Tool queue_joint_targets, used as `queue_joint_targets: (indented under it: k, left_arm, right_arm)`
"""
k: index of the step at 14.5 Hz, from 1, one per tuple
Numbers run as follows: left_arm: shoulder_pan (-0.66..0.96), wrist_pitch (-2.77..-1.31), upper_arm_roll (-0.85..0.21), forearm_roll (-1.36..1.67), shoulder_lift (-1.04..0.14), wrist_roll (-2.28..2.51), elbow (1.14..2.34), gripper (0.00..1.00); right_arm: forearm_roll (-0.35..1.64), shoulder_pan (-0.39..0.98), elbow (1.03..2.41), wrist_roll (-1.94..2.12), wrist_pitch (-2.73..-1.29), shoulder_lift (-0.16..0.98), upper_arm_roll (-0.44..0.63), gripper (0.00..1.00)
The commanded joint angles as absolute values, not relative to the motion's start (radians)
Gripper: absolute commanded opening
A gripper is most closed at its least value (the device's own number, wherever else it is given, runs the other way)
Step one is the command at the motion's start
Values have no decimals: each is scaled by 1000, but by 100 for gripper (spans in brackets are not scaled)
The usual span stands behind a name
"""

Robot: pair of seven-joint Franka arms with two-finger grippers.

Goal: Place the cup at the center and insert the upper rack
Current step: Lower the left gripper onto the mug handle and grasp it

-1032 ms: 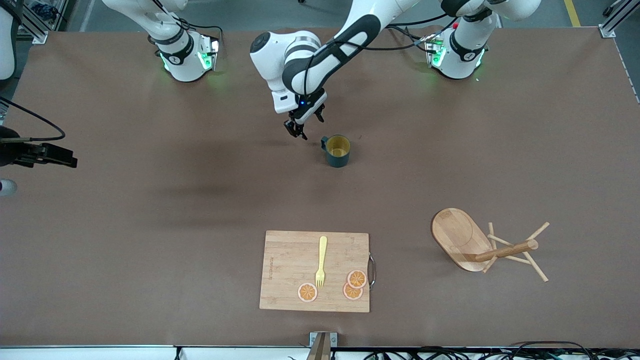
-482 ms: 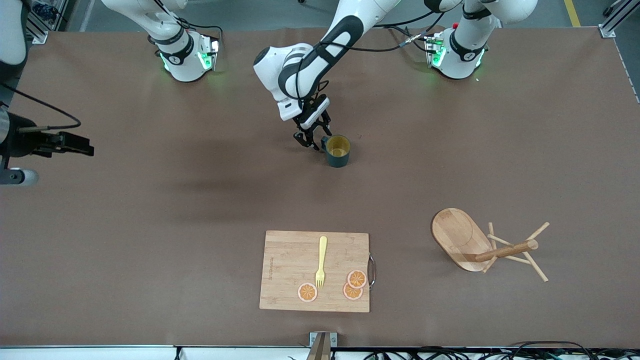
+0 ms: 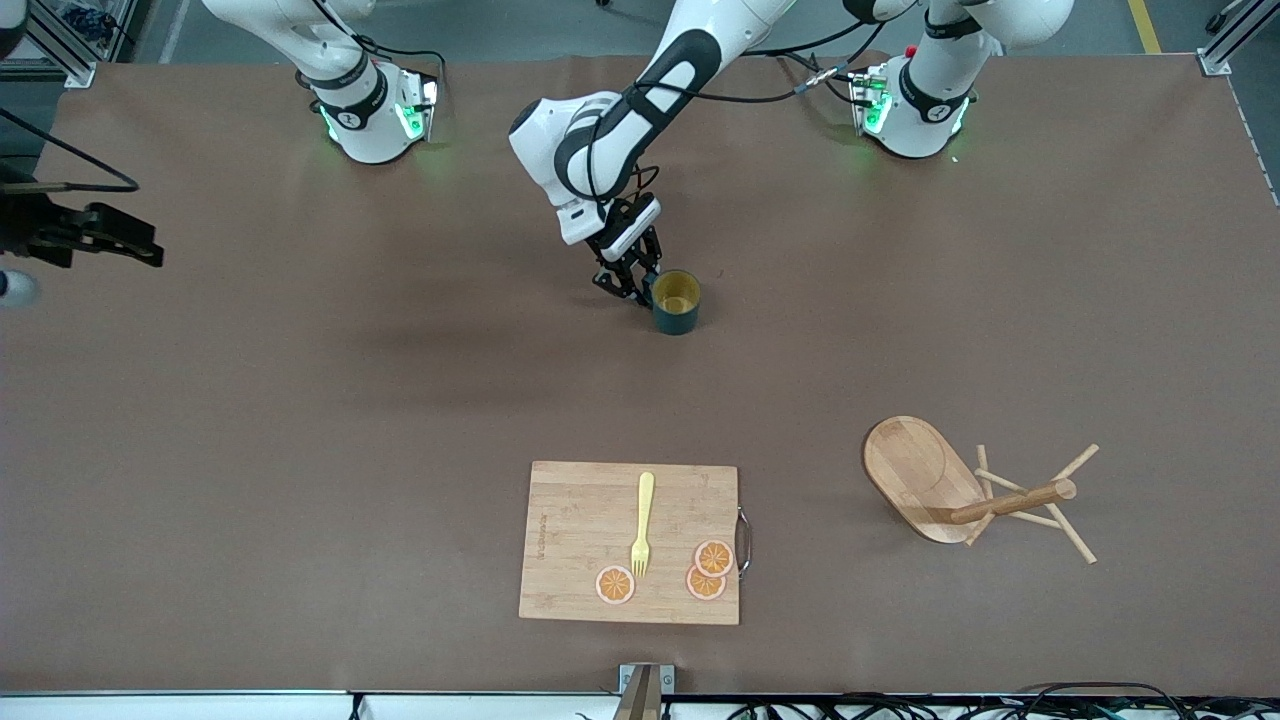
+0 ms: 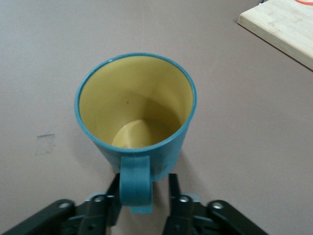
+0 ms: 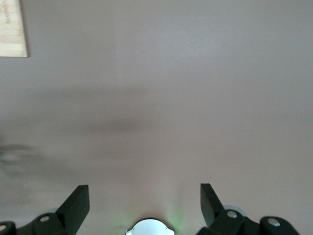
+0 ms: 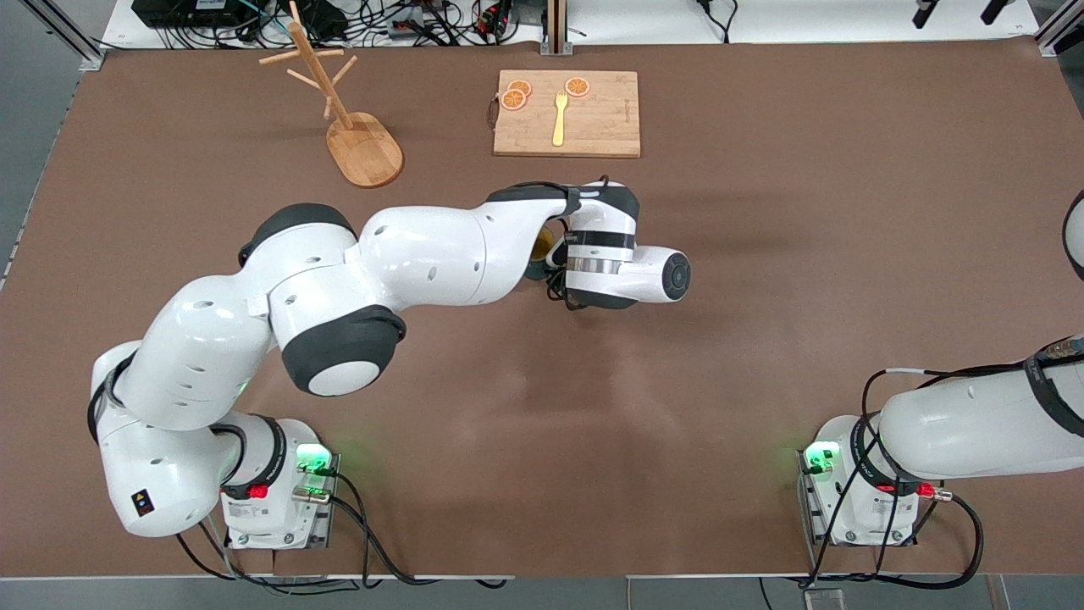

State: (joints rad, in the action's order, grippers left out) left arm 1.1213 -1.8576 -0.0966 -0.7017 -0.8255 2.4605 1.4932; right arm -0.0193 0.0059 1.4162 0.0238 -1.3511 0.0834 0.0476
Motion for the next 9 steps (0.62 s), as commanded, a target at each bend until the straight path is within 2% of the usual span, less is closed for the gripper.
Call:
queue_joint_targets:
  k: [1, 2, 5, 9]
  left_arm:
    - [1135, -1839, -84, -721, -847, 2467, 1459, 5]
    - [1134, -1839, -84, -721, -839, 2461, 1459, 0]
    - [1111, -1832, -83, -709, -775, 2389, 1459, 0]
    - [965, -1832, -83, -580, -603, 2210, 1460, 0]
  right_arm:
    - [-8, -43, 1473, 17, -1370, 49, 38, 100]
    - [-8, -40, 1477, 17, -1371, 40, 35, 100]
    - [-6, -37, 1480, 17, -1364, 15, 32, 100]
    - [-2, -34, 1549, 17, -1378, -60, 31, 100]
